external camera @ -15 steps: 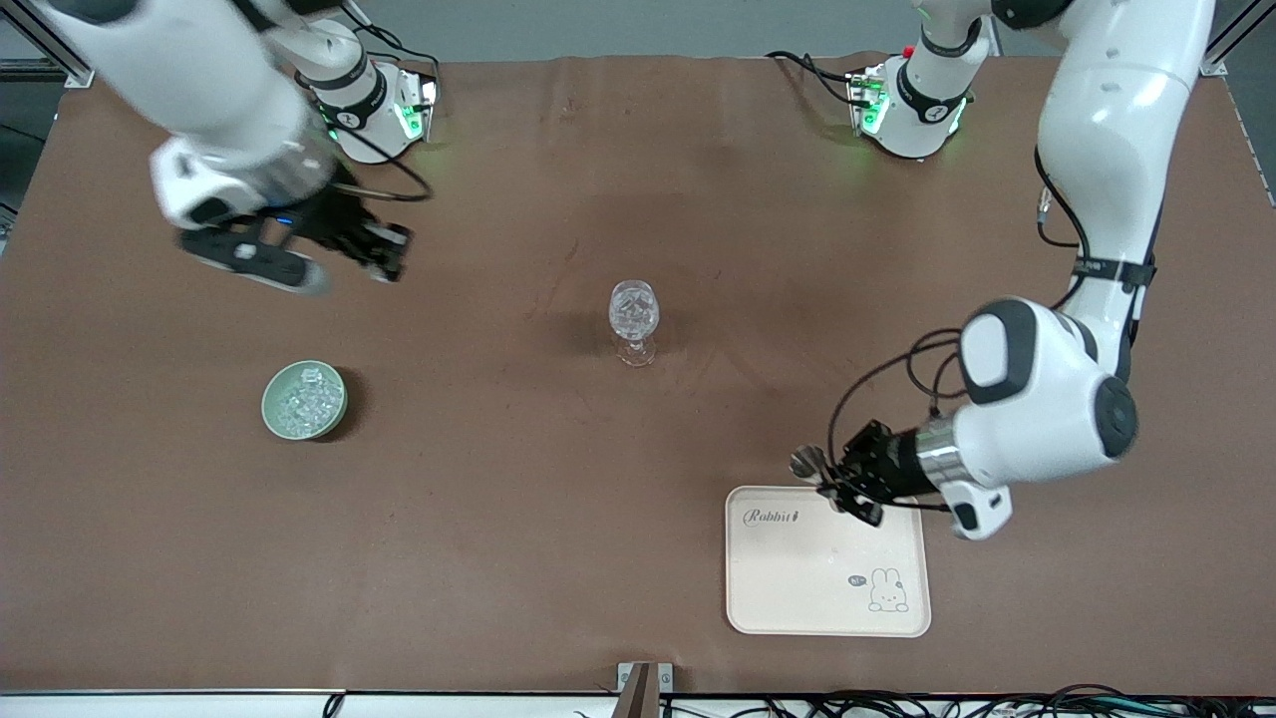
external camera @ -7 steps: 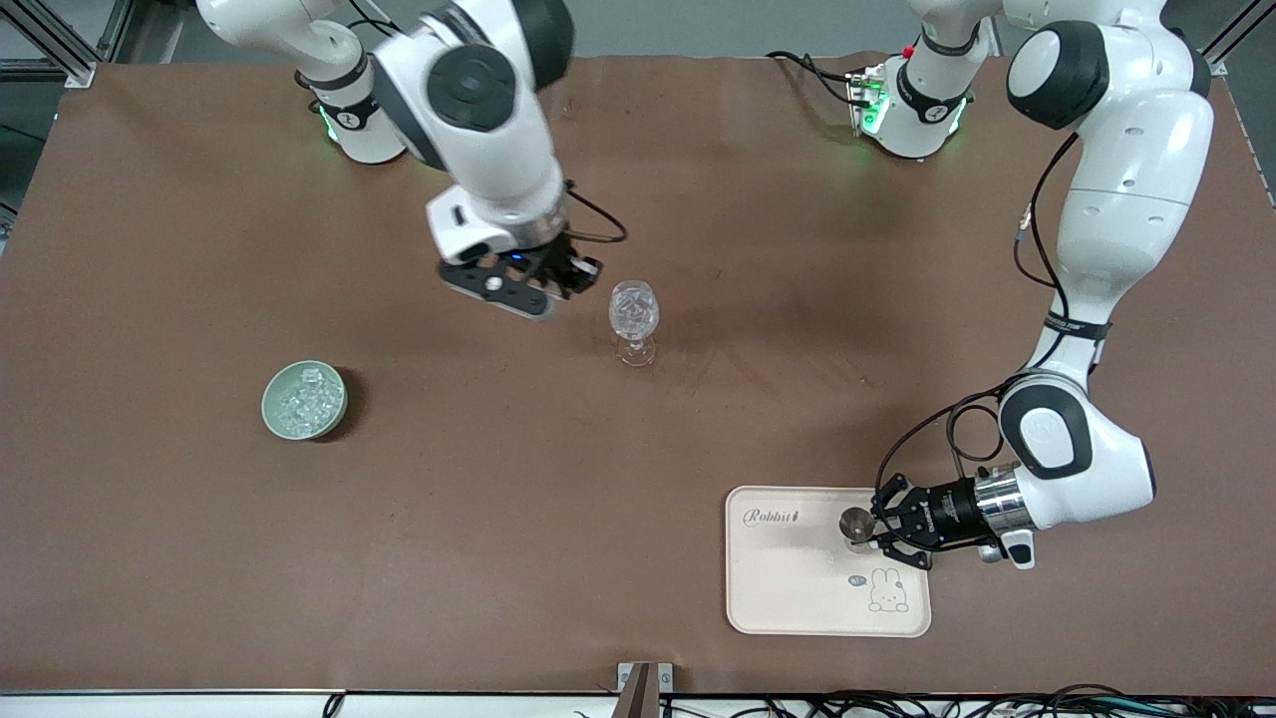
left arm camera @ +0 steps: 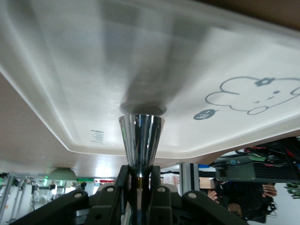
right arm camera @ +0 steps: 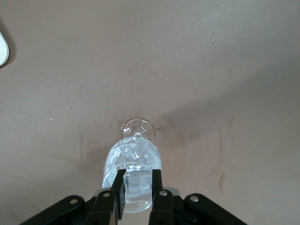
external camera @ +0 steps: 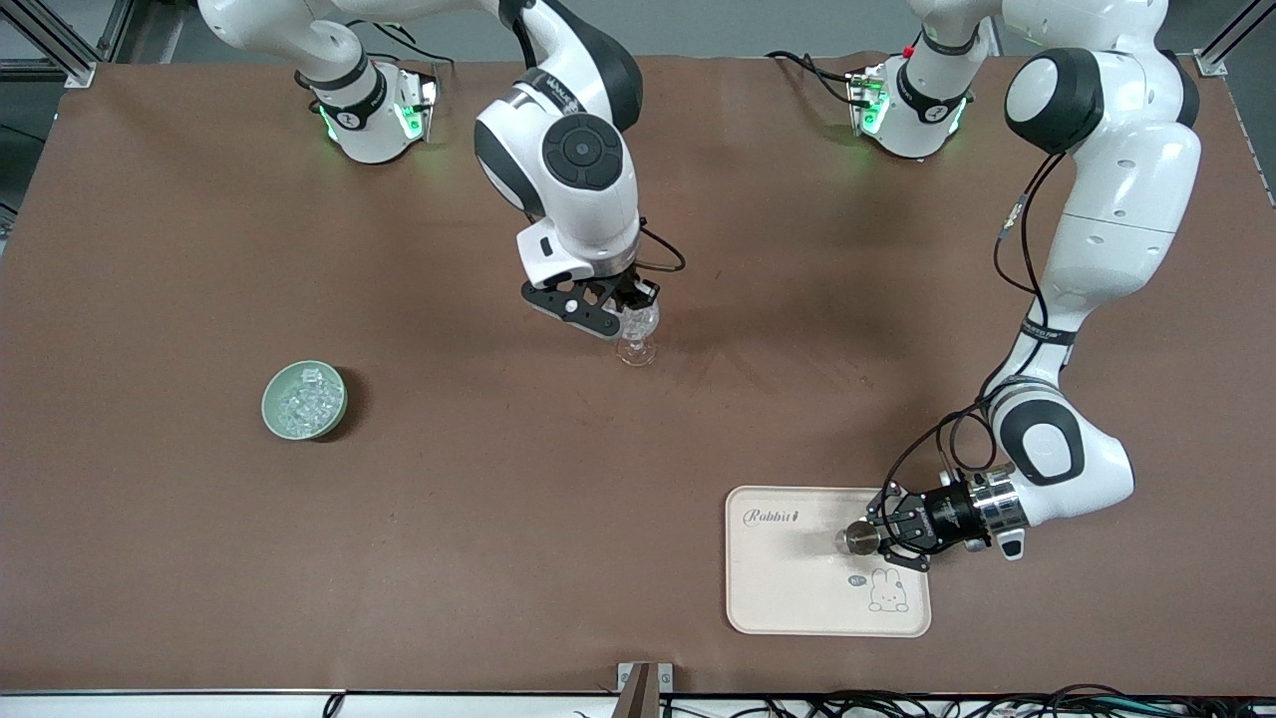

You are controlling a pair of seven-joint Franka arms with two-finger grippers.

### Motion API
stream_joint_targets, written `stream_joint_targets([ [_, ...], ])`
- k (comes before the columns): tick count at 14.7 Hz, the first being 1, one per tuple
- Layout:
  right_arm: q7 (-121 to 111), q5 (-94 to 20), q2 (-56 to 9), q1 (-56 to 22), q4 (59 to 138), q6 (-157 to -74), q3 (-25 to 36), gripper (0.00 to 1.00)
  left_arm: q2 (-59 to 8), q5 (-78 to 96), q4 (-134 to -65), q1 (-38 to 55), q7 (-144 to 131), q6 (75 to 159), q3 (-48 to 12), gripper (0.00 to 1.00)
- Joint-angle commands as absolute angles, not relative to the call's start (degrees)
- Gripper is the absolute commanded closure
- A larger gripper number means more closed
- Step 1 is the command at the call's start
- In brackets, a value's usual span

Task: Pour wine and add ice with both arms
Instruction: 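Drop the ice cube into the glass while the left gripper lowers the jigger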

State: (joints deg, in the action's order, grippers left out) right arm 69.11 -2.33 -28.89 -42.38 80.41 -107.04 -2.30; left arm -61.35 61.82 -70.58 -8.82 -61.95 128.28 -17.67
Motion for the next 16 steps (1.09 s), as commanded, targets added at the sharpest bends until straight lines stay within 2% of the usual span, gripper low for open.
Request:
stream_joint_targets([
  [1,70.4,-2.5,-30.2,-43.3,79.2,-106.5,-1.8,1.0,-62.3,64.4,-69.3,-9.0,-62.5,128.1,-18.2,0.94],
  [2,70.5,-2.5,-30.3,-43.5,79.3,-106.5,-1.8,1.0,-62.5,64.4,-69.3,-9.1,-62.5,128.1,-18.1,0.86],
  [3,70.5,-2.8,-30.3,-43.8,79.3,-106.4,-1.8,1.0,-62.4,64.4,-69.5,-9.4,-62.2,128.1,-18.1,0.69],
  [4,70.5,-2.8,-30.3,-43.9,79.3,-106.4,-1.8,0.99,-62.4,64.5,-69.7,-9.5,-62.2,128.1,-18.1,0.59],
  [5,70.3,-2.8,-30.4,-43.9,79.3,-106.3,-1.8,0.99,-62.3,64.5,-69.7,-9.4,-62.5,128.1,-18.1,0.58],
  [7,70.4,-2.8,-30.5,-43.9,79.3,-106.3,-1.8,0.99,-62.3,64.4,-69.8,-9.5,-62.6,128.0,-18.1,0.45],
  [8,70.4,-2.9,-30.5,-43.9,79.3,-106.4,-1.8,0.99,-62.1,64.3,-69.8,-9.5,-62.4,128.0,-18.0,0.26],
  [9,70.5,-3.3,-30.8,-44.1,79.3,-106.4,-1.8,0.99,-61.8,63.9,-69.8,-9.4,-62.1,128.0,-18.0,0.0],
  [11,70.4,-3.6,-31.5,-44.4,79.3,-106.4,-1.8,0.99,-60.9,60.8,-69.8,-9.4,-62.1,127.9,-17.8,0.0],
  [14,70.4,-3.6,-31.8,-44.4,79.3,-106.4,-1.9,0.98,-57.8,42.7,-69.8,-11.5,-62.2,127.5,-18.0,0.0],
  [16,70.4,-3.5,-31.8,-44.4,79.3,-106.5,-1.9,0.96,-54.9,32.6,-69.6,-12.0,-62.1,122.5,-17.9,0.0],
])
